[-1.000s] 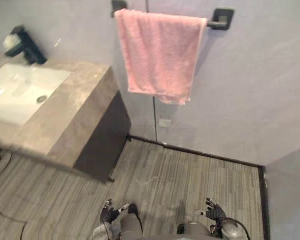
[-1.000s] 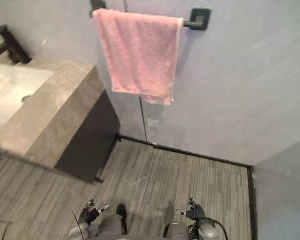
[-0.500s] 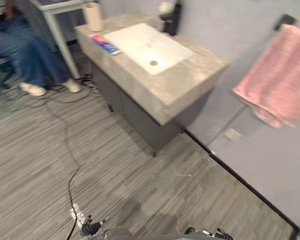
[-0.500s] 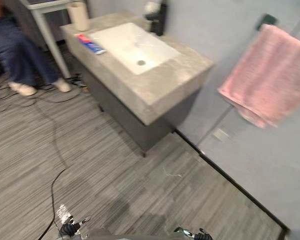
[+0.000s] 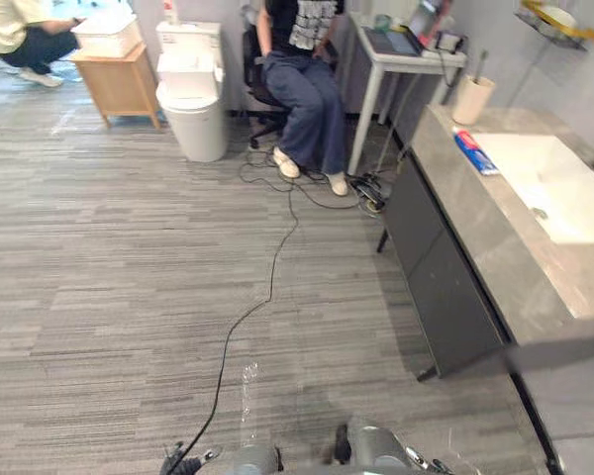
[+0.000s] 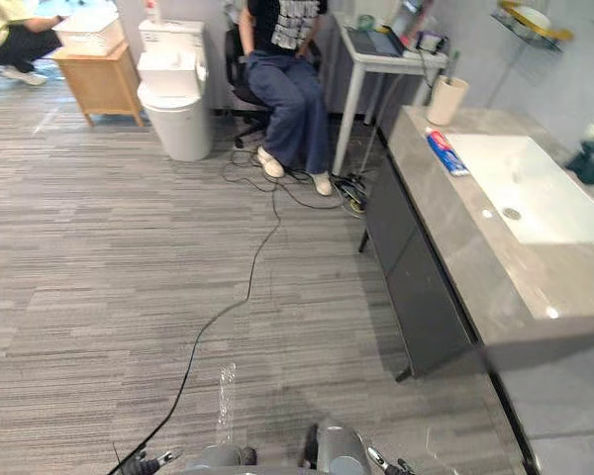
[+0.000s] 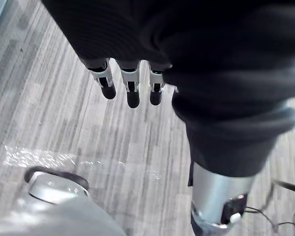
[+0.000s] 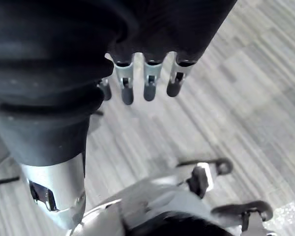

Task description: Organize washtable

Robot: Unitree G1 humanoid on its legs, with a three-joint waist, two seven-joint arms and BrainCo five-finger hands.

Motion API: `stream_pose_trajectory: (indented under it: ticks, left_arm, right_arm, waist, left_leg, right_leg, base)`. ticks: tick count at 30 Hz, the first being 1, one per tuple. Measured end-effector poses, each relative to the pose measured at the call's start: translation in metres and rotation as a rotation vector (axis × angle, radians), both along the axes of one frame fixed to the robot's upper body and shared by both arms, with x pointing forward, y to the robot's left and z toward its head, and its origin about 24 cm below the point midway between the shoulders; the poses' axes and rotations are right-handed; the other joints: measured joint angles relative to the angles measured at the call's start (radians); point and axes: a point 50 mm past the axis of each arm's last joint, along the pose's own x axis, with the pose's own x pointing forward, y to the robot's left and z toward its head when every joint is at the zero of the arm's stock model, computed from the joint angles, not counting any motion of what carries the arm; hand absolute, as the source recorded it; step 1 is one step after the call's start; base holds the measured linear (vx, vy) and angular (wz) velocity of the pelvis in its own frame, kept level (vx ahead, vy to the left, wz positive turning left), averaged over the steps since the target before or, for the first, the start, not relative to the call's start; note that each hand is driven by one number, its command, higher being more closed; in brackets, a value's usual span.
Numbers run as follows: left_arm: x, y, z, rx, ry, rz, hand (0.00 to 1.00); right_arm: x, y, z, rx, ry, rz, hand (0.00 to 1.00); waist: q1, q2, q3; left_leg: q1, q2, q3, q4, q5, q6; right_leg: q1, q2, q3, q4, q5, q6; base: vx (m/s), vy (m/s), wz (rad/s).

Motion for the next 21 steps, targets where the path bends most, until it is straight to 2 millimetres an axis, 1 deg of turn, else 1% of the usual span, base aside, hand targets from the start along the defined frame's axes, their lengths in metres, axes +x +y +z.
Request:
stream_pose_trajectory:
  ticks: [1,2,3,4,5,6,7,8,9,10,11,12,13,14,15,16,17,18,19,20,21]
  left_arm:
    - [0.003,-0.001,0.001,-0.004,-0.011,-0.005,0.00]
    - [0.004,-0.003,0.001,-0.006,-0.015,-0.007,0.00]
    - [0.000,-0.006,-0.001,-0.020,-0.012,0.015,0.00]
    - [-0.003,-0.015,-0.003,-0.047,-0.009,0.049,0.00]
    - [-0.004,-0.020,-0.004,-0.063,-0.013,0.069,0.00]
    - [-0.008,-0.022,-0.004,-0.078,-0.019,0.123,0.00]
    - [-0.023,-0.017,-0.006,-0.073,0.009,0.202,0.00]
    - [-0.028,-0.014,-0.006,-0.067,0.019,0.224,0.00]
    - [-0.037,-0.009,-0.006,-0.058,0.038,0.254,0.00]
    - [-0.038,-0.009,-0.006,-0.058,0.039,0.263,0.00]
    - [-0.038,-0.009,-0.006,-0.060,0.039,0.271,0.00]
    - [-0.038,-0.011,-0.007,-0.067,0.039,0.273,0.00]
    - [-0.039,-0.011,-0.007,-0.070,0.037,0.288,0.00]
    - [-0.039,-0.011,-0.007,-0.073,0.035,0.301,0.00]
    - [-0.037,-0.011,-0.007,-0.072,0.031,0.301,0.00]
    - [-0.035,-0.011,-0.007,-0.073,0.025,0.298,0.00]
    - [-0.033,-0.013,-0.007,-0.075,0.025,0.289,0.00]
    - [-0.032,-0.015,-0.008,-0.078,0.030,0.275,0.00]
    - [-0.032,-0.019,-0.009,-0.089,0.038,0.264,0.00]
    - [-0.031,-0.012,-0.008,-0.068,0.041,0.237,0.00]
    - [-0.029,-0.003,-0.006,-0.040,0.045,0.218,0.00]
  right_arm:
    - [-0.004,0.000,0.000,0.001,0.010,0.006,0.00]
    - [-0.010,0.000,-0.001,0.002,0.029,0.008,0.00]
    - [-0.021,-0.002,-0.001,-0.003,0.053,-0.002,0.00]
    - [-0.022,-0.009,0.001,-0.020,0.049,-0.011,0.00]
    - [-0.022,-0.017,0.002,-0.041,0.048,-0.011,0.00]
    - [-0.021,-0.025,0.004,-0.061,0.042,-0.007,0.00]
    - [-0.015,-0.026,0.005,-0.066,0.036,0.017,0.00]
    - [-0.012,-0.024,0.005,-0.063,0.031,0.031,0.00]
    - [-0.003,-0.022,0.005,-0.060,0.016,0.075,0.00]
    - [0.000,-0.020,0.005,-0.058,0.009,0.085,0.00]
    - [0.006,-0.016,0.005,-0.051,-0.002,0.110,0.00]
    - [0.014,-0.013,0.005,-0.044,-0.018,0.121,0.00]
    - [0.021,-0.010,0.006,-0.038,-0.035,0.124,0.00]
    - [0.028,-0.007,0.006,-0.034,-0.055,0.127,0.00]
    - [0.038,-0.003,0.008,-0.031,-0.083,0.138,0.00]
    - [0.041,-0.001,0.009,-0.032,-0.095,0.148,0.00]
    - [0.043,0.004,0.009,-0.032,-0.104,0.178,0.00]
    - [0.045,0.006,0.010,-0.037,-0.111,0.204,0.00]
    - [0.045,0.008,0.010,-0.034,-0.115,0.218,0.00]
    - [0.043,0.018,0.008,-0.013,-0.110,0.229,0.00]
    - [0.042,0.029,0.007,0.012,-0.115,0.257,0.00]
  waist:
    - [-0.003,0.001,-0.004]
    - [-0.018,0.006,-0.022]
    - [-0.056,0.011,-0.061]
    - [-0.069,0.062,-0.061]
    - [-0.066,0.085,-0.058]
    - [-0.055,0.111,-0.057]
    - [-0.029,0.122,-0.061]
    - [-0.020,0.122,-0.064]
    - [-0.013,0.108,-0.066]
    - [-0.006,0.099,-0.069]
    - [0.008,0.076,-0.072]
    - [0.015,0.061,-0.069]
    - [0.031,0.052,-0.064]
    - [0.042,0.043,-0.061]
    - [0.055,0.036,-0.059]
    - [0.062,0.035,-0.059]
    - [0.062,0.038,-0.063]
    - [0.068,0.056,-0.073]
    - [0.069,0.067,-0.077]
    - [0.068,0.047,-0.094]
    - [0.066,0.001,-0.109]
  left_leg:
    - [0.009,-0.012,-0.023,0.006,-0.011,0.008]
    - [0.017,-0.031,-0.066,0.016,-0.029,0.013]
    - [0.018,-0.038,-0.089,0.086,-0.068,-0.042]
    - [-0.060,-0.011,-0.020,0.305,-0.115,-0.173]
    - [-0.108,0.020,0.032,0.422,-0.102,-0.226]
    - [-0.153,0.080,0.115,0.561,-0.050,-0.300]
    - [-0.173,0.186,0.268,0.705,0.062,-0.277]
    - [-0.174,0.226,0.318,0.741,0.069,-0.260]
    - [-0.185,0.305,0.401,0.775,0.048,-0.224]
    - [-0.193,0.329,0.429,0.763,0.037,-0.206]
    - [-0.211,0.350,0.457,0.703,0.014,-0.178]
    - [-0.228,0.339,0.445,0.631,-0.001,-0.156]
    - [-0.236,0.324,0.416,0.556,-0.008,-0.147]
    - [-0.241,0.294,0.363,0.460,-0.009,-0.145]
    - [-0.250,0.250,0.263,0.327,-0.007,-0.150]
    - [-0.256,0.233,0.216,0.269,-0.003,-0.156]
    - [-0.265,0.210,0.142,0.169,0.016,-0.176]
    - [-0.284,0.222,0.105,0.131,0.034,-0.195]
    - [-0.292,0.224,0.102,0.167,0.080,-0.211]
    - [-0.290,0.210,0.141,0.225,0.041,-0.208]
    - [-0.267,0.196,0.198,0.229,0.008,-0.193]
  right_leg:
    - [0.001,-0.001,0.009,-0.045,0.005,-0.001]
    - [0.008,-0.007,0.033,-0.095,0.025,-0.038]
    - [0.052,-0.022,0.010,-0.161,0.095,-0.062]
    - [0.079,-0.010,-0.032,-0.149,0.118,-0.063]
    - [0.103,0.010,-0.045,-0.155,0.101,-0.063]
    - [0.146,0.039,-0.041,-0.167,0.083,-0.071]
    - [0.223,0.090,0.009,-0.198,0.056,-0.098]
    - [0.249,0.102,0.023,-0.209,0.052,-0.102]
    - [0.305,0.122,0.075,-0.245,0.043,-0.105]
    - [0.328,0.125,0.097,-0.264,0.044,-0.103]
    - [0.361,0.122,0.151,-0.303,0.050,-0.096]
    - [0.389,0.117,0.193,-0.332,0.059,-0.087]
    - [0.410,0.112,0.238,-0.353,0.065,-0.079]
    - [0.428,0.100,0.275,-0.364,0.066,-0.076]
    - [0.449,0.081,0.317,-0.376,0.065,-0.062]
    - [0.460,0.073,0.336,-0.382,0.060,-0.053]
    - [0.477,0.063,0.363,-0.397,0.041,-0.023]
    - [0.491,0.065,0.387,-0.401,-0.001,0.007]
    - [0.499,0.065,0.400,-0.390,-0.025,0.020]
    - [0.497,0.034,0.436,-0.345,-0.059,0.038]
    - [0.448,0.000,0.464,-0.253,-0.058,0.043]
  base:
    - [0.31,-0.035,1.31]
    - [0.38,-0.080,1.57]
    - [0.58,-0.159,1.78]
    - [0.57,-0.159,1.41]
    - [0.46,-0.125,0.54]
    - [0.48,-0.071,-0.57]
    - [0.49,-0.062,-0.94]
    - [0.68,-0.074,-1.34]
    - [0.48,-0.041,-0.98]
    - [0.57,-0.024,-1.14]
    - [0.37,0.023,-1.00]
    - [0.46,0.090,-1.16]
    - [0.34,0.132,-1.15]
    - [0.41,0.217,-1.30]
    - [0.39,0.278,-1.16]
    - [0.38,0.292,-1.06]
    - [0.42,0.420,-0.98]
    - [0.35,0.401,-0.93]
    - [0.45,0.513,-0.89]
    - [0.42,0.434,-0.82]
    - [0.42,0.403,-0.93]
